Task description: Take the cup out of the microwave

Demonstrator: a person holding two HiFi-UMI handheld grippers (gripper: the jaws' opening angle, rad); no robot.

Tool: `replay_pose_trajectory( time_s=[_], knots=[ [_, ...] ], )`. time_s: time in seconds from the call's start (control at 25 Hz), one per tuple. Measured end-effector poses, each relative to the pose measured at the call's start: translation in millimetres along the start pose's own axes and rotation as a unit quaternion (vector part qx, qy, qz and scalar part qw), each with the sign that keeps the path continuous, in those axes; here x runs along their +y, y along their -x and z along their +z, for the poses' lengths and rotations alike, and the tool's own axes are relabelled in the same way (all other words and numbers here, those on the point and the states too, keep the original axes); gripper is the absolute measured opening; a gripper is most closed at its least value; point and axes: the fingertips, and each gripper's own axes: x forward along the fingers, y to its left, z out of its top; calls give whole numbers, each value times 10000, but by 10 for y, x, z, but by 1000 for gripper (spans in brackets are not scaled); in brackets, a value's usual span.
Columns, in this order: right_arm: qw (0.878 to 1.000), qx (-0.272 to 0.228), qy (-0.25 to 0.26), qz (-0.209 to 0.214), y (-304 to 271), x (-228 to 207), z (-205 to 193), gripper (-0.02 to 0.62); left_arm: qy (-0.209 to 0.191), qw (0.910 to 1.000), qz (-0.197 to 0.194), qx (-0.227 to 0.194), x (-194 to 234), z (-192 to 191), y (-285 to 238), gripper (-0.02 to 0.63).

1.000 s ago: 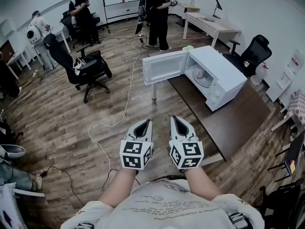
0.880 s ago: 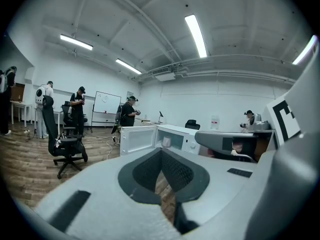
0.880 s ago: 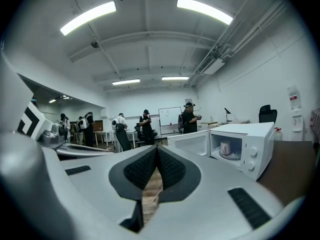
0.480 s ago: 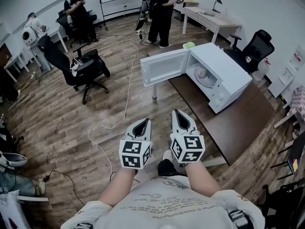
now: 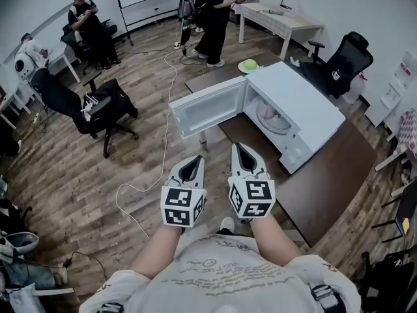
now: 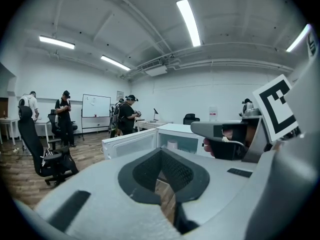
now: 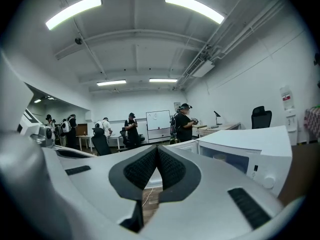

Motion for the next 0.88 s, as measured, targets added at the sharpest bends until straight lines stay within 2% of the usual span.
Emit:
replay_pose_trajectory(
  time_s=[0.4, 0.68, 0.88],
  knots=[
    [9987, 60, 112, -496, -536, -889, 109, 15, 97, 9986, -512, 9, -146, 229, -1162, 14],
    [9946, -6, 139, -1026, -611, -1512, 254, 15, -13, 9961, -864, -197, -378, 481, -1751, 14],
    [9896, -14, 245, -1420, -584, -1758, 267, 15, -29, 9928, -1192, -116, -510, 439, -2064, 14]
  ],
)
